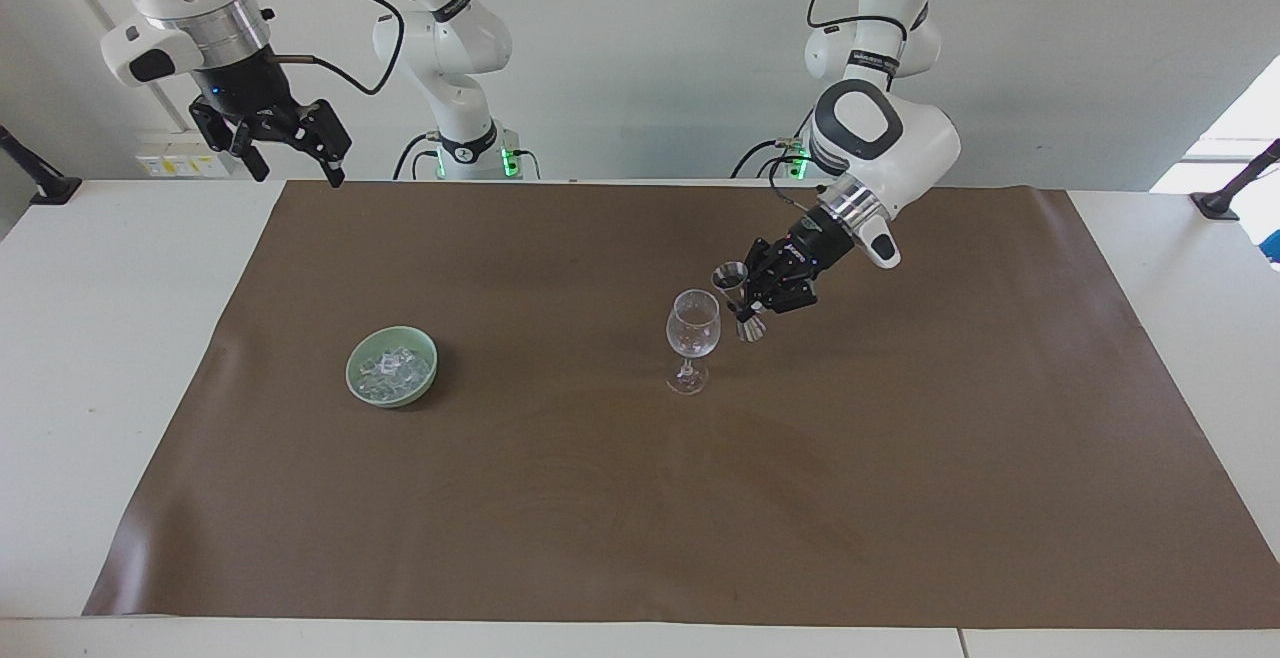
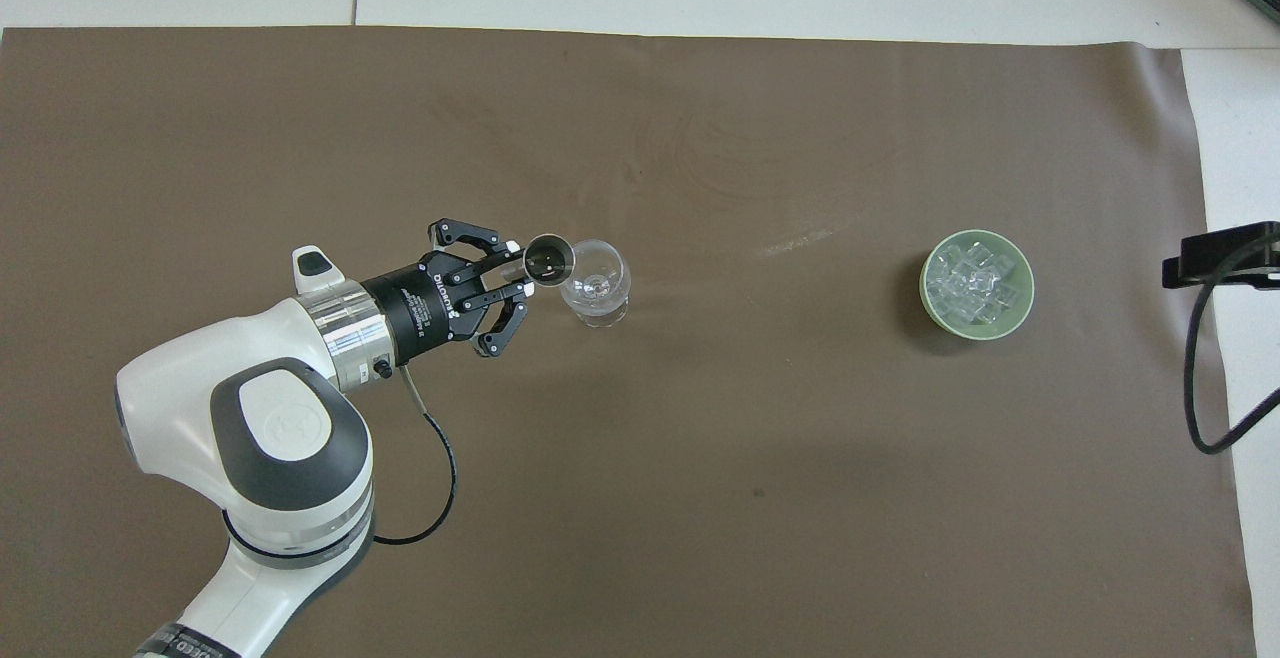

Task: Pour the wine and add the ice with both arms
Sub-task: 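Bring the jigger over the glass and tilt it with the left gripper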

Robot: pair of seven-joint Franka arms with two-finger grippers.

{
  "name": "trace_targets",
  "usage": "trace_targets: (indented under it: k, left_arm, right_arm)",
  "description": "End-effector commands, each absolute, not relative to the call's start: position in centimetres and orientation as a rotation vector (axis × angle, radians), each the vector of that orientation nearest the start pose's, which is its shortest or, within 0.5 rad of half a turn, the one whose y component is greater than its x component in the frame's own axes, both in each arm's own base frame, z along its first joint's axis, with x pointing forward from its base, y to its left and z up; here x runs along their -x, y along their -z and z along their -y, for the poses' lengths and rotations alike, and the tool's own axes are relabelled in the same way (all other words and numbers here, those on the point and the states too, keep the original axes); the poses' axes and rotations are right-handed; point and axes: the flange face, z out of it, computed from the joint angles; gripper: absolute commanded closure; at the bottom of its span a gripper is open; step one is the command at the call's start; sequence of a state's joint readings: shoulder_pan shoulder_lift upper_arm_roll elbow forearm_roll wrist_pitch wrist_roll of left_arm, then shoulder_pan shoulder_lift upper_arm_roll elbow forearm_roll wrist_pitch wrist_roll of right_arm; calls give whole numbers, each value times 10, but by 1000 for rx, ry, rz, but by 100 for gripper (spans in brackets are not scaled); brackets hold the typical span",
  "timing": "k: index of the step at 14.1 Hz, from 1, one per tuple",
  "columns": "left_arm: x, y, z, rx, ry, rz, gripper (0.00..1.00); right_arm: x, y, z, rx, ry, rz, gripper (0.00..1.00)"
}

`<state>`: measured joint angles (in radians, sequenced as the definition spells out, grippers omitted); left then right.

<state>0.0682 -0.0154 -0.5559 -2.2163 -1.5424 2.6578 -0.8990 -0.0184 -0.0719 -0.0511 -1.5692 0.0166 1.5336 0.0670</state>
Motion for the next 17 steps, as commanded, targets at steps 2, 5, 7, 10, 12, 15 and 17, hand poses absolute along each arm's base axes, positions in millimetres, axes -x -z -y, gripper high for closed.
trace_targets:
  k: [2, 5, 7, 10, 12, 15, 17]
  left_arm:
    - [-500, -410, 238, -1454, 300, -1616, 100]
    - [-505, -417, 235, -1445, 254, -1611, 100]
    - [-514, -416, 235, -1446, 196, -1609, 100]
    - [-514, -418, 242, -1488, 137, -1569, 100]
    - [-511, -419, 246, -1533, 79, -1530, 100]
    - [-507, -414, 254, -1600, 26, -1477, 100]
    - [-506, -414, 254, -1619, 11, -1457, 100]
  right_arm:
    - [-520, -663, 35, 3108, 51, -179, 0]
    - [-520, -663, 35, 3108, 51, -179, 0]
    - [-520, -663, 35, 3108, 51, -179, 0]
    - [-520, -663, 35, 3108, 51, -179, 0]
    - [-520, -663, 35, 3108, 51, -179, 0]
    - [-520, -663, 35, 3108, 51, -179, 0]
    - [-520, -663, 35, 3108, 51, -179, 0]
